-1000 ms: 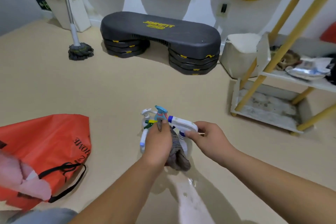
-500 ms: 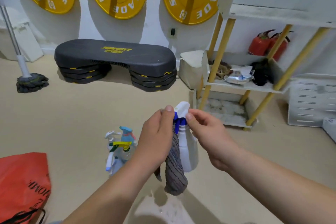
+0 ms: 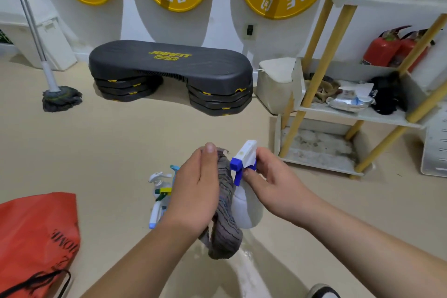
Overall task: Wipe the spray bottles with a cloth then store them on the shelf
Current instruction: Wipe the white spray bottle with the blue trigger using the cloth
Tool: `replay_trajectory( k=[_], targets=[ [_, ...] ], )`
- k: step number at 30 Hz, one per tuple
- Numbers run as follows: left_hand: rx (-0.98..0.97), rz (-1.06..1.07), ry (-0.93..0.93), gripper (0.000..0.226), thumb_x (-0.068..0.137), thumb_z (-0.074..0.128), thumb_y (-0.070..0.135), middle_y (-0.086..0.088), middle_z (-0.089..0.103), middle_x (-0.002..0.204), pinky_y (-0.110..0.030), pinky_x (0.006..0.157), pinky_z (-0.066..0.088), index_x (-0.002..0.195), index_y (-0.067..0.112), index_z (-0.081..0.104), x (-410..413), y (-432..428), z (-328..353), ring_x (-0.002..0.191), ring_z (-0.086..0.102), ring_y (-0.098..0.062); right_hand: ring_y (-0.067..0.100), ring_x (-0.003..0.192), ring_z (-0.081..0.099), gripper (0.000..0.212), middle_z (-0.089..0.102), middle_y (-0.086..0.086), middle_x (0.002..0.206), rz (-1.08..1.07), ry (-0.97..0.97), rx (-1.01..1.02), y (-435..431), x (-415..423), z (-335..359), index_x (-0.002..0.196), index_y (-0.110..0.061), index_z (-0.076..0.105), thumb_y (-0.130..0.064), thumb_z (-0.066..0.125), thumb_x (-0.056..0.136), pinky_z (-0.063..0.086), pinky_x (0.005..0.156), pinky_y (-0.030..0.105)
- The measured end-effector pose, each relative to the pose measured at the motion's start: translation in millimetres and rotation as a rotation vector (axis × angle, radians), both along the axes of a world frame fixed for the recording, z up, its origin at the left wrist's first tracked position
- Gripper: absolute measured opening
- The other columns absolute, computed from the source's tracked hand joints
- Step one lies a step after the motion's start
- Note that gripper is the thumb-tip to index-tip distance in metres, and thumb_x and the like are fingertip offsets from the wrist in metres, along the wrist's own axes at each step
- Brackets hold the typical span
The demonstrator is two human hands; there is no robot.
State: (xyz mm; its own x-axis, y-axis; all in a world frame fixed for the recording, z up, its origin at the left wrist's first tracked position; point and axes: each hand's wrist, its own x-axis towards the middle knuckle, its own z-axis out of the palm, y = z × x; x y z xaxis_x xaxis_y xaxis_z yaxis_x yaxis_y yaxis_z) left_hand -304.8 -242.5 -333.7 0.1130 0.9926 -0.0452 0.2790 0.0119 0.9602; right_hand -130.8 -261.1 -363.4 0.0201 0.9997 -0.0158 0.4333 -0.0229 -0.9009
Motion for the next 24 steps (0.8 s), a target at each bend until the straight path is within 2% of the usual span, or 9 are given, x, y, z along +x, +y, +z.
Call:
replay_trajectory(
  k=[3,5,8,11,12,15,18,21,24],
  targets=[
    [0.005,0.135,-0.015,0.048,0.11,0.031,0.05,-0.004,0.068,0.092,-0.023,0.079,0.048,0.096,0.017,0.063,-12,8,2,0.084,0.062,-0.014,0.024,0.095,0.063,0.003,0.067,0.001,0.098,0.02,-0.079,-0.036,1,-1,-12,0.104,-0.02,0.057,-0.02,0.054,0.102,0.052,0.089,0.043],
    [0.08,0.132,-0.035,0.05,0.11,0.032,0.049,-0.011,0.066,0.095,-0.014,0.068,0.045,0.1,0.01,0.061,-17,6,5,0.074,0.056,-0.013,0.024,0.087,0.059,0.006,0.064,0.001,0.092,-0.024,-0.1,-0.058,2,1,-17,0.097,-0.022,0.054,-0.021,0.056,0.102,0.049,0.08,0.035],
    [0.131,-0.036,-0.122,0.048,0.107,0.033,0.052,-0.021,0.062,0.091,-0.024,0.066,0.048,0.102,0.012,0.06,-15,-5,9,0.071,0.059,-0.027,0.015,0.078,0.051,0.012,0.06,-0.003,0.086,-0.036,-0.122,-0.086,4,-2,-17,0.091,-0.023,0.053,-0.023,0.06,0.101,0.042,0.071,0.029],
    [0.245,-0.257,0.028,0.036,0.107,0.033,0.057,0.015,0.066,0.098,-0.023,0.075,0.048,0.108,0.046,0.067,-10,-6,-4,0.082,0.059,-0.002,0.017,0.08,0.057,0.01,0.063,-0.002,0.086,-0.013,-0.163,-0.058,5,-13,-15,0.093,-0.018,0.055,-0.023,0.064,0.096,0.048,0.075,0.032],
    [0.228,-0.324,0.068,0.034,0.105,0.032,0.058,0.022,0.066,0.101,-0.024,0.074,0.047,0.11,0.052,0.066,-7,-6,-6,0.084,0.058,-0.001,0.017,0.084,0.061,0.009,0.066,-0.001,0.09,-0.014,-0.158,-0.049,4,-16,-16,0.098,-0.017,0.058,-0.022,0.063,0.092,0.051,0.08,0.035],
    [0.193,-0.325,0.026,0.037,0.109,0.046,0.046,0.013,0.075,0.095,-0.022,0.069,0.051,0.101,0.028,0.077,-8,1,-9,0.084,0.068,-0.008,0.015,0.096,0.068,0.032,0.072,-0.002,0.102,0.019,-0.106,-0.054,1,-18,-12,0.111,-0.017,0.062,-0.023,0.053,0.081,0.055,0.088,0.035],
    [0.124,-0.15,-0.009,0.011,0.096,0.074,0.022,0.014,0.078,0.093,-0.014,0.067,0.054,0.095,0.031,0.081,-15,10,-6,0.086,0.072,-0.007,0.014,0.092,0.069,0.018,0.074,-0.001,0.099,0.089,-0.105,-0.068,-1,-16,-12,0.11,-0.018,0.064,-0.013,0.06,0.093,0.055,0.085,0.032],
    [-0.021,-0.161,-0.02,0.026,0.092,0.078,0.025,0.012,0.075,0.105,-0.017,0.075,0.057,0.115,0.035,0.071,-19,13,-11,0.089,0.073,-0.005,0.014,0.083,0.065,0.009,0.07,-0.002,0.09,0.168,-0.22,-0.044,1,-18,-11,0.101,-0.019,0.06,-0.013,0.058,0.096,0.054,0.077,0.036],
    [-0.19,-0.304,0.048,0.039,0.104,0.054,0.05,0.023,0.064,0.133,-0.024,0.104,0.051,0.143,0.055,0.05,-17,11,-22,0.115,0.065,0.003,0.006,0.081,0.065,0.018,0.069,-0.009,0.089,0.25,-0.282,-0.039,3,-18,-9,0.105,-0.02,0.06,-0.008,0.052,0.093,0.053,0.074,0.026]
  ],
)
